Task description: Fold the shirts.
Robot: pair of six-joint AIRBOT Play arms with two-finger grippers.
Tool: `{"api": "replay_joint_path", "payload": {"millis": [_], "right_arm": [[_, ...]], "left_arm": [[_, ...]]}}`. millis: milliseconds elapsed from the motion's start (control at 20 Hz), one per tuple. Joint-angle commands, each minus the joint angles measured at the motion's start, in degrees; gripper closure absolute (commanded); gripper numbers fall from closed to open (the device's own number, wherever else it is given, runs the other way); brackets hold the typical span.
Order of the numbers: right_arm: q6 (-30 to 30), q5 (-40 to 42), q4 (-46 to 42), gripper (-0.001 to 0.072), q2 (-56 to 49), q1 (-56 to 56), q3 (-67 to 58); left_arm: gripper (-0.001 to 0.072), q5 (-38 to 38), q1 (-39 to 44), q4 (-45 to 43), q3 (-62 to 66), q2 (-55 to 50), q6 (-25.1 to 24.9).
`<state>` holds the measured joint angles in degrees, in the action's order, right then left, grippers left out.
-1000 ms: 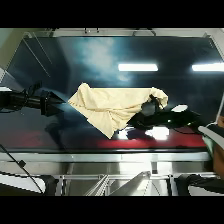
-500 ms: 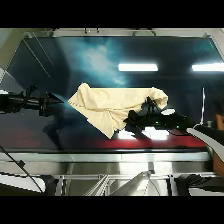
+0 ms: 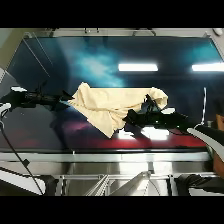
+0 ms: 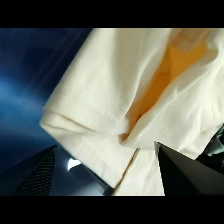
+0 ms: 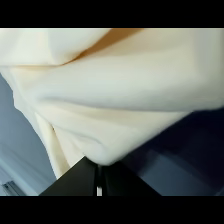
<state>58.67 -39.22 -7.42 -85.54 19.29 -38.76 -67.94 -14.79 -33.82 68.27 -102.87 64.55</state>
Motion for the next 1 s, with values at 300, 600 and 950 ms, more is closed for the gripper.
{"api": "replay_joint_path", "payload": {"millis": [300, 600, 950], "right_arm": [[-0.42, -1.88, -0.48, 0.0686, 0.31, 0.07, -0.04], [-3.06, -19.65, 0.31, 0.0687, 13.03, -11.69, -1.44], [-3.52, -40.13, 13.68, 0.0687, 44.59, -45.44, -21.53]], "left_arm": [[0.0695, 0.81, 1.73, 0.76, 10.75, -5.16, 0.50], [0.0693, -14.78, 1.75, 1.07, 19.89, 0.52, -0.61], [0.0692, -21.90, -3.85, 13.75, 38.12, 24.37, -0.66]]}}
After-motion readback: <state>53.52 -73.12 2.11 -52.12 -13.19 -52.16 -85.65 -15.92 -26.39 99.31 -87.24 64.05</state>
